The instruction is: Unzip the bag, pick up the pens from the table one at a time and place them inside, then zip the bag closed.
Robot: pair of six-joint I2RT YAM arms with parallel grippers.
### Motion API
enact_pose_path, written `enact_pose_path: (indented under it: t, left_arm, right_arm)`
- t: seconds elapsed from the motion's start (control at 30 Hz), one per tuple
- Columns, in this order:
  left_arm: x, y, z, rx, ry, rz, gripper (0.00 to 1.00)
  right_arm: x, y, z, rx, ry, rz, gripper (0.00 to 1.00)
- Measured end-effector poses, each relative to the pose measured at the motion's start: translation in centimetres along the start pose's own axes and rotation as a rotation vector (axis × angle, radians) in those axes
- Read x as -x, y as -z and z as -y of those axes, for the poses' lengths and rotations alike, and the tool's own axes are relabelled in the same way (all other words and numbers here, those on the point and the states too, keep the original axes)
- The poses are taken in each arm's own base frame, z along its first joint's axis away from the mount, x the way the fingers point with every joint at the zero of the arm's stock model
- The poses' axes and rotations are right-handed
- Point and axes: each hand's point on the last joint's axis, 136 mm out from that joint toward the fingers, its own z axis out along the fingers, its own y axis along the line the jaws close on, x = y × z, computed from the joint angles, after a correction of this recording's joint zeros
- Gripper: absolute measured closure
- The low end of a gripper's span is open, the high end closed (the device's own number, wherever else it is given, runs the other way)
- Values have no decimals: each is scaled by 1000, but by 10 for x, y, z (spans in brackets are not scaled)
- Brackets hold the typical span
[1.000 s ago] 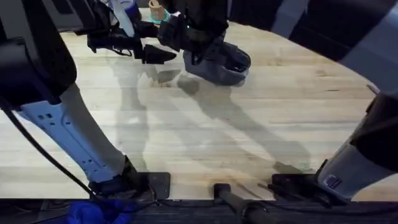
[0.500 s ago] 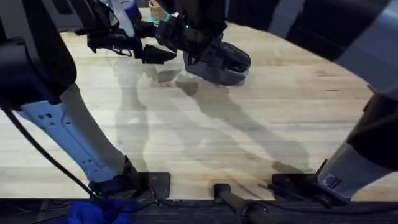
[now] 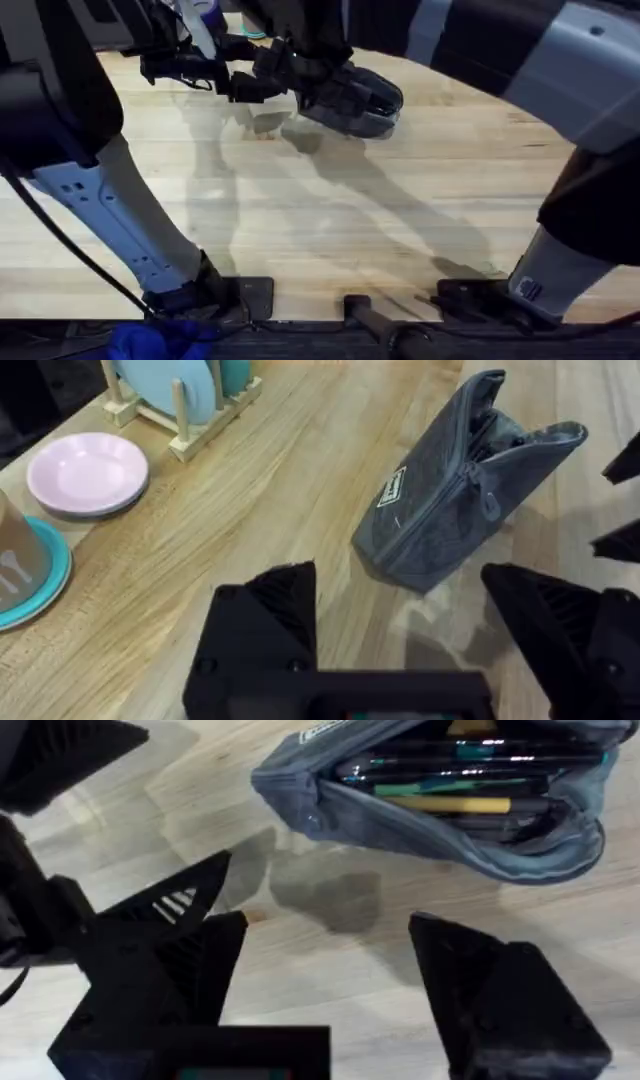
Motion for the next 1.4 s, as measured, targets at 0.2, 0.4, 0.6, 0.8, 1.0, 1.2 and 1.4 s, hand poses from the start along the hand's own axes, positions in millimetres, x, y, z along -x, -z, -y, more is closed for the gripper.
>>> enact_pose_path:
  t: [0.2,0.4,0.6,0.8,1.0,1.2,1.4]
  left_arm:
    - [0,0,0,0,0,0,7]
    - [0,0,0,0,0,0,9]
    - [0,0,0,0,0,0,7]
    - [0,0,0,0,0,0,8]
    - [0,0,0,0,0,0,8]
    - [0,0,0,0,0,0,9]
    - [-1,0,-1,3,-1,-7,8]
  right_arm:
    - [5,-15,4,-27,-14,-3,6]
    - [5,-24,1,-27,-18,-2,6]
    - [10,-25,-2,-13,-30,21,6]
    - [16,-31,2,-32,-39,34,6]
    - [19,-36,1,-31,-47,41,9]
    - [17,-49,-3,-30,-50,41,45]
    - [16,-59,-2,-44,-54,37,72]
